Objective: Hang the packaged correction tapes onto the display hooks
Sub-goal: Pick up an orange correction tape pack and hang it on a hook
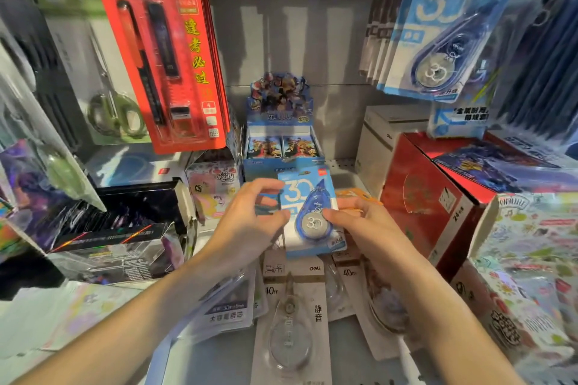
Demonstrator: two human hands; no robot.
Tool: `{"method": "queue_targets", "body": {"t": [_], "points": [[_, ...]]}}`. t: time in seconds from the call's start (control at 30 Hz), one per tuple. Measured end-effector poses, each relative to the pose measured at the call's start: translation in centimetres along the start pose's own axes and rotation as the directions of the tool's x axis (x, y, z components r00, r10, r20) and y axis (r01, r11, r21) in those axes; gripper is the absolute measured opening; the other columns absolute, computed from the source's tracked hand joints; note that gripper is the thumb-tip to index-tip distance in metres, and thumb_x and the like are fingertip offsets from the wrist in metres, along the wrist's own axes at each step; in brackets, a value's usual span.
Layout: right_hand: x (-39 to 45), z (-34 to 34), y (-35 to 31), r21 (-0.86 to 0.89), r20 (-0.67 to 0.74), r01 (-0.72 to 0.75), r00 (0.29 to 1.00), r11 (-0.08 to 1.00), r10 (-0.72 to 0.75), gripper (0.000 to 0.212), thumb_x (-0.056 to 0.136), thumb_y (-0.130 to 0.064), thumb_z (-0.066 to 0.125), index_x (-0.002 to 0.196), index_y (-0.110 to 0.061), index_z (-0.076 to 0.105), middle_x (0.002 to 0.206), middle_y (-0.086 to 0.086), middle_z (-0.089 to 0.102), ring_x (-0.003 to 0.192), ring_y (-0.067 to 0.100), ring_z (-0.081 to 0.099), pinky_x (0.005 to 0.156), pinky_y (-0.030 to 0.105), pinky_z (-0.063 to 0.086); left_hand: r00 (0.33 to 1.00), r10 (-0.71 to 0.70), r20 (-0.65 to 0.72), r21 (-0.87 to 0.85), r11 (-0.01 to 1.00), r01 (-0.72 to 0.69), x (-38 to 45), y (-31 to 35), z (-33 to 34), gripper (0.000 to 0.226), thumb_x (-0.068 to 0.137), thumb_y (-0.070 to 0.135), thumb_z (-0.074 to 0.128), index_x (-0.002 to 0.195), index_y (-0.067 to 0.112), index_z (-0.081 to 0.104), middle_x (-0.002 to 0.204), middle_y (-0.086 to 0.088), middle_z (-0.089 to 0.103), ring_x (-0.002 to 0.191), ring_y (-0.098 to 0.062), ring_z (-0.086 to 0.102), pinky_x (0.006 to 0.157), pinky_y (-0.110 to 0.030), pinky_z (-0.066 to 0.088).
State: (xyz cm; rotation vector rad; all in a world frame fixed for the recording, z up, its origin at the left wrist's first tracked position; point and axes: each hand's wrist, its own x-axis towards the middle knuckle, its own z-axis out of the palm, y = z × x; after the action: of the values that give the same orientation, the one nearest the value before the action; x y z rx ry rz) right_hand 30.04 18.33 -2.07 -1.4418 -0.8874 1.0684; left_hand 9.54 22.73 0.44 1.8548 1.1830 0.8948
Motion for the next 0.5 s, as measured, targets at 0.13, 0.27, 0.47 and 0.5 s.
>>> {"method": "queue_targets", "body": {"t": [0.13, 0.27, 0.47, 0.5], "points": [[-1.2, -0.2, -0.3, 0.091, 0.015, 0.011, 1.000, 0.996, -0.012, 0.032, 0.088, -0.017, 0.079, 0.117, -0.010, 0.066, 0.105, 0.012, 0.080, 0.089, 0.024, 0.077, 0.074, 0.034, 0.056, 0.989, -0.119, 0.087, -0.267, 0.954, 0.138, -0.4, 0.8, 0.1, 0.045, 0.095, 0.016, 0.068, 0.136, 0.021, 0.049, 0.105, 0.001, 0.069, 0.077, -0.006, 0.070, 0.062, -0.015, 0.056], [-2.3, 0.8, -0.4, 0.112, 0.052, 0.018, 0.998, 0.994, -0.024, 0.031, 0.090, -0.017, 0.077, 0.118, -0.008, 0.069, 0.098, 0.013, 0.081, 0.082, 0.023, 0.073, 0.075, 0.034, 0.055, 0.979, -0.113, 0.167, -0.337, 0.927, 0.165, -0.7, 0.4, 0.0, 0.035, 0.100, 0.010, 0.060, 0.133, 0.018, 0.050, 0.088, -0.003, 0.081, 0.077, -0.019, 0.073, 0.070, -0.037, 0.057], [-2.4, 0.9, -0.9, -0.084, 0.019, 0.123, 0.992, 0.989, -0.122, 0.012, 0.099, -0.012, 0.065, 0.107, -0.005, 0.072, 0.086, 0.012, 0.072, 0.070, 0.016, 0.063, 0.063, 0.024, 0.053, 0.988, -0.131, 0.083, -0.323, 0.934, 0.151, -0.1, -1.4, -1.6, 0.035, 0.098, 0.014, 0.061, 0.129, 0.030, 0.053, 0.100, -0.012, 0.079, 0.098, -0.040, 0.073, 0.094, -0.061, 0.054], [-2.1, 0.5, -0.9, -0.226, -0.026, 0.164, 0.984, 0.960, -0.174, 0.011, 0.098, -0.016, 0.066, 0.105, -0.011, 0.073, 0.089, 0.011, 0.073, 0.071, 0.014, 0.063, 0.066, 0.022, 0.050, 0.989, -0.130, 0.068, -0.309, 0.940, 0.145, -0.1, -1.8, -1.7, 0.035, 0.094, 0.019, 0.062, 0.125, 0.035, 0.054, 0.102, -0.018, 0.077, 0.100, -0.047, 0.069, 0.095, -0.066, 0.052]]}}
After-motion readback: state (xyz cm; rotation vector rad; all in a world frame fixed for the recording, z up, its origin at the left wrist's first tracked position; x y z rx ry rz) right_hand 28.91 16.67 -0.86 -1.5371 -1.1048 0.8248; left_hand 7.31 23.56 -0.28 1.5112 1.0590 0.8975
